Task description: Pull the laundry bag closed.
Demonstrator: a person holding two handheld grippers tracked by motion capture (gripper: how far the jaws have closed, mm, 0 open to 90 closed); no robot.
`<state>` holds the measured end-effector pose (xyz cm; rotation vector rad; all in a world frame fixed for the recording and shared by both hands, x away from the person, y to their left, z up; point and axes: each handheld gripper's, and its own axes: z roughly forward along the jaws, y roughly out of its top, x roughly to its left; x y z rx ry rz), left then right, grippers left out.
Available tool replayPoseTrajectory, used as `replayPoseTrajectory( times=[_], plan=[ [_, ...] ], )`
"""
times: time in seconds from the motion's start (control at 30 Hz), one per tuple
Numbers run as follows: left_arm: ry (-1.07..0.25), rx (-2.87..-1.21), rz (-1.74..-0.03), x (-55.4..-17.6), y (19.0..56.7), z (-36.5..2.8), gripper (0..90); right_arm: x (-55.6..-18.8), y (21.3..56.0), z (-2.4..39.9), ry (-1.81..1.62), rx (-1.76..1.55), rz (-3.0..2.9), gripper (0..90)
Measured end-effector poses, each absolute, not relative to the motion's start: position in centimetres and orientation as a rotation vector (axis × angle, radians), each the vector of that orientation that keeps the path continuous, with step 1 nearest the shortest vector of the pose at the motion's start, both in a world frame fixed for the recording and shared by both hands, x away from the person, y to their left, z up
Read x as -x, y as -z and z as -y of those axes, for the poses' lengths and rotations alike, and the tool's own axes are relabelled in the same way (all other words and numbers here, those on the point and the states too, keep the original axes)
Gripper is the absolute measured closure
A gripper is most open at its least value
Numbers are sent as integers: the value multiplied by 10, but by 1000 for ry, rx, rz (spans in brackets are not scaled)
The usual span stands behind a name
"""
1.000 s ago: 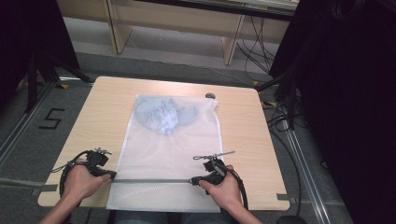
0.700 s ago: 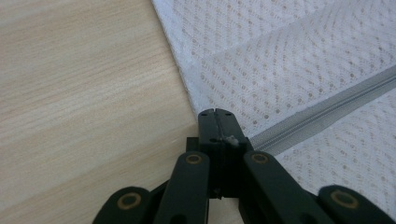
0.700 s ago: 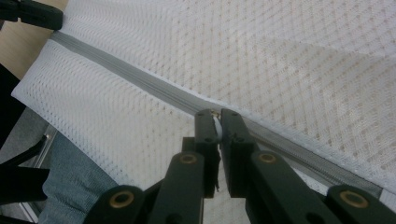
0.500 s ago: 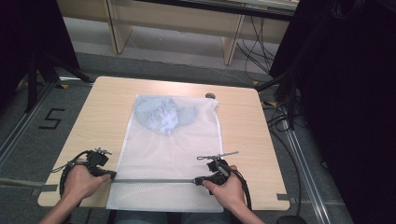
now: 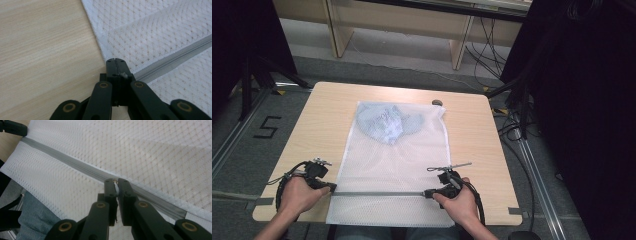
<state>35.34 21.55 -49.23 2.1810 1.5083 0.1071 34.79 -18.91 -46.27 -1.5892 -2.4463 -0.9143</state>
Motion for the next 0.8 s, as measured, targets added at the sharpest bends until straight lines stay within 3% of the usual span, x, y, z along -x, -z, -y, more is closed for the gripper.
replayPoseTrajectory(
  times=[0.8],
  plan=[
    [-112,-2193,-1493,-354,492,-216,900,-349,464,203,909,1644,2435,868]
  ],
)
